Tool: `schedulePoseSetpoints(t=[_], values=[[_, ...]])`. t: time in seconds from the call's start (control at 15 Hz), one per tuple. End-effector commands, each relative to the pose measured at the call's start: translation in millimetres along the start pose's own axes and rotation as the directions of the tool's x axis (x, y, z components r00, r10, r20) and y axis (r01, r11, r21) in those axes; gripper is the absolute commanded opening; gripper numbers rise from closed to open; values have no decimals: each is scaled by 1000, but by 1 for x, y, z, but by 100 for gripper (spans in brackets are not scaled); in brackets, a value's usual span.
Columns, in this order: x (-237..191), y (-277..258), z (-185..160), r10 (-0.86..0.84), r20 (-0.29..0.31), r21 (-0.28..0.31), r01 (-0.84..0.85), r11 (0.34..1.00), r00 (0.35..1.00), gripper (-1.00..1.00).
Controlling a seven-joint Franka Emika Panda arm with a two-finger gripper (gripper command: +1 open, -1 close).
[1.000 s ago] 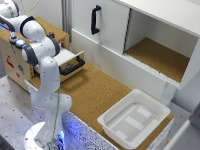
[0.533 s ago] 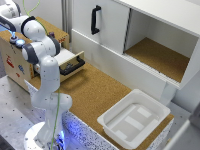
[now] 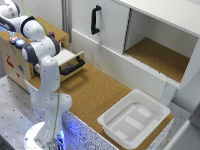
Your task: Toggle the red light switch to turn on the red light
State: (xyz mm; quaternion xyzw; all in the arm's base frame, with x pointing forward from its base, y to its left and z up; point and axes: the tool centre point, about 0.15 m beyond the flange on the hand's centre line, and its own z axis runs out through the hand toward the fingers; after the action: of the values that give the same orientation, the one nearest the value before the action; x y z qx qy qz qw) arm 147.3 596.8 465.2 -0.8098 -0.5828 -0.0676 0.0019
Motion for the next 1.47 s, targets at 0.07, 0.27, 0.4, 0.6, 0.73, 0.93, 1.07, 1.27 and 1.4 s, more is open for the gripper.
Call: schedulePoseSetpoints(t=[0.07,0.27,0.4,0.6,0.73,0.93,1.07,1.27,1.4], values=[[41,5,-45,24,165,-90,-9,996,986,-100],[41,6,-58,22,147,-94,-9,996,989,-100],[41,7,-61,26,140,-93,-13,996,990,-100],[41,6,-61,38,152,-74,-27,997,988,100],[42,7,-58,51,168,-72,-39,997,985,100],[40,5,-60,47,153,-70,-36,997,987,100],[39,5,-60,45,142,-62,-36,997,989,100],[37,4,-59,44,144,-61,-35,998,989,100],[35,5,-57,52,144,-60,-43,997,988,100]])
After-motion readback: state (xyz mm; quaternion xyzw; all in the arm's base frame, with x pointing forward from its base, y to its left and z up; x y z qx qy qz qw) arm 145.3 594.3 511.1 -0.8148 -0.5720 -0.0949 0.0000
